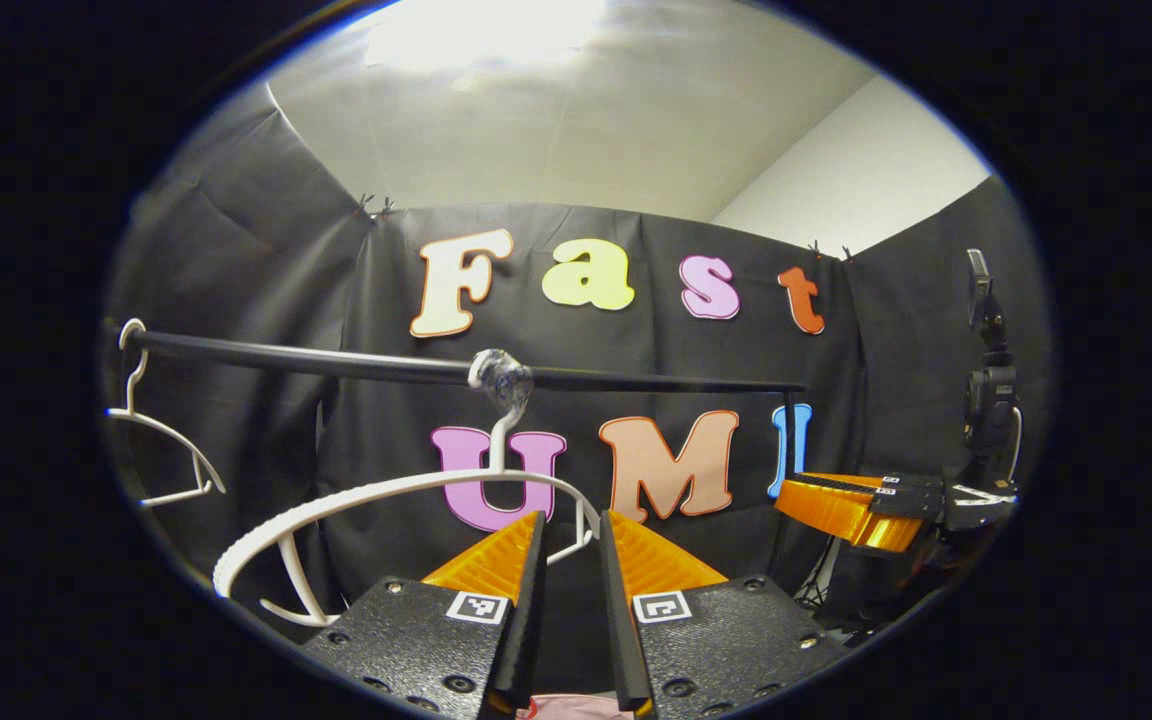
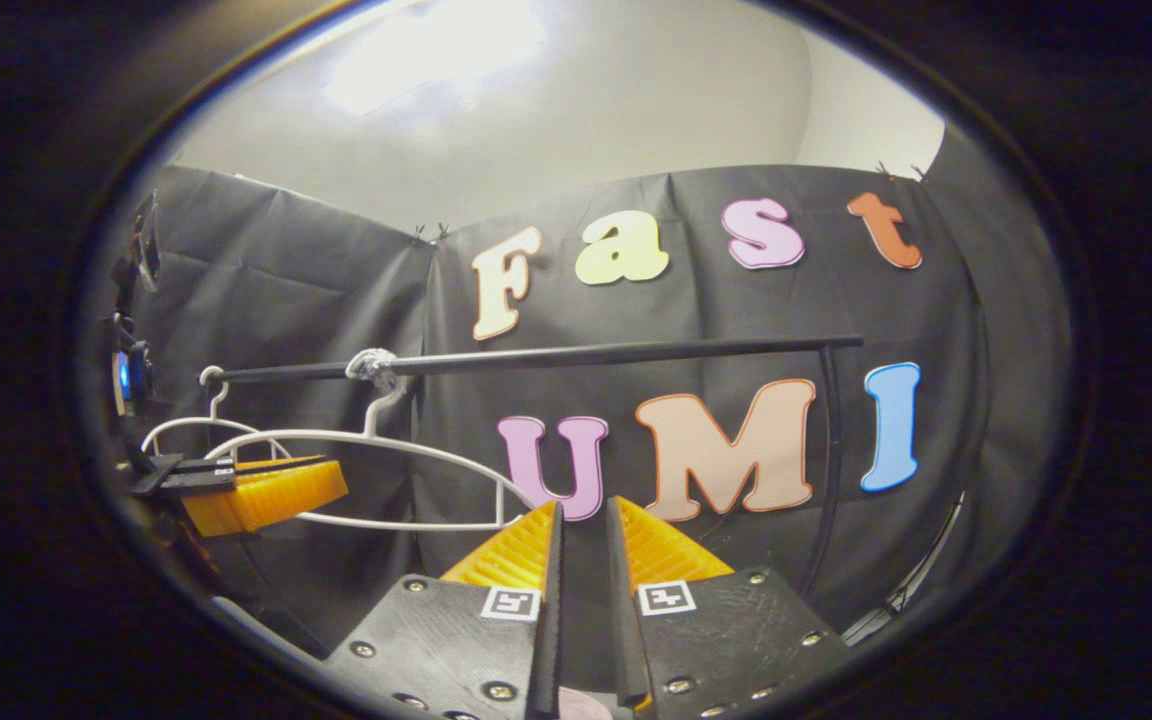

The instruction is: Grasp the clothes on the hanger with both hands and then place them into the laundry hamper below.

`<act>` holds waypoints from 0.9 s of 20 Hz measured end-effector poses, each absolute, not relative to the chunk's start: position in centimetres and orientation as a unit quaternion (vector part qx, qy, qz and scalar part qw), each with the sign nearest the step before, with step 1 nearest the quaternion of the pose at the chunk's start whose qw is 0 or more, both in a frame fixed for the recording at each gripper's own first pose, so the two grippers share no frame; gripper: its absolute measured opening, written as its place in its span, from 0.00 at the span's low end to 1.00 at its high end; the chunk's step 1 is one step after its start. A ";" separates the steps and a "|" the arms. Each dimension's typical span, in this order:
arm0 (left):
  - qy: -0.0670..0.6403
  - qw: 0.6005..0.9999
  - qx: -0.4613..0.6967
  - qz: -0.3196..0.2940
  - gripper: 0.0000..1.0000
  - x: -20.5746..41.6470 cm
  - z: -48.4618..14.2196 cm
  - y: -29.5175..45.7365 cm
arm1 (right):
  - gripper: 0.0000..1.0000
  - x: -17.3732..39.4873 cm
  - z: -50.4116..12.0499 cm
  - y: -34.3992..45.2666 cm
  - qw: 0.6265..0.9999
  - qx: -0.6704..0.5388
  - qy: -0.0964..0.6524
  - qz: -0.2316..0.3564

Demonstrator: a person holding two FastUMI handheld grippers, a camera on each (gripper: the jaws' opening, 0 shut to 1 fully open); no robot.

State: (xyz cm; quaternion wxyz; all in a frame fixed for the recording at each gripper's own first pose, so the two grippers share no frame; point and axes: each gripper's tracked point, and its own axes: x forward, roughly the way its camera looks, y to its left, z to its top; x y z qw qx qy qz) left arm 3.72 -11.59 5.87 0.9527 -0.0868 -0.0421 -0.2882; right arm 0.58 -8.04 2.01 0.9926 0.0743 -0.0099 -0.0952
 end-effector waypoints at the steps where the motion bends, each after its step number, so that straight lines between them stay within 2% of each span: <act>1: -0.044 0.952 -0.085 -0.290 0.32 3.5 6.1 -11.6 | 0.21 0.4 2.2 -8.4 0.992 0.073 -0.013 -0.098; 3: -0.045 0.950 -0.087 -0.295 0.43 3.1 6.4 -11.9 | 0.29 -0.1 2.5 -8.6 0.992 0.069 -0.017 -0.105; 4: -0.045 0.949 -0.090 -0.298 0.48 2.8 6.5 -12.1 | 0.29 -0.4 2.8 -8.5 0.992 0.067 -0.020 -0.105; 7: -0.045 0.948 -0.085 -0.303 0.66 2.3 6.6 -12.3 | 0.49 -0.7 3.4 -8.3 0.992 0.066 -0.029 -0.104; 8: -0.044 0.949 -0.080 -0.302 0.73 1.9 6.7 -12.1 | 0.58 -0.9 3.6 -8.3 0.992 0.069 -0.031 -0.104; 9: -0.045 0.949 -0.077 -0.302 0.81 1.6 6.8 -12.0 | 0.73 -1.0 3.7 -8.4 0.992 0.070 -0.034 -0.104; 11: -0.048 0.949 -0.073 -0.304 0.96 1.9 6.7 -12.6 | 0.95 -1.2 4.0 -8.7 0.991 0.066 -0.038 -0.109; 12: -0.047 0.948 -0.073 -0.306 0.95 1.7 6.7 -12.8 | 0.99 -1.4 4.1 -8.6 0.991 0.063 -0.040 -0.110; 18: -0.044 0.945 -0.070 -0.315 0.96 1.4 6.4 -13.4 | 0.99 -2.0 4.2 -9.0 0.991 0.055 -0.041 -0.118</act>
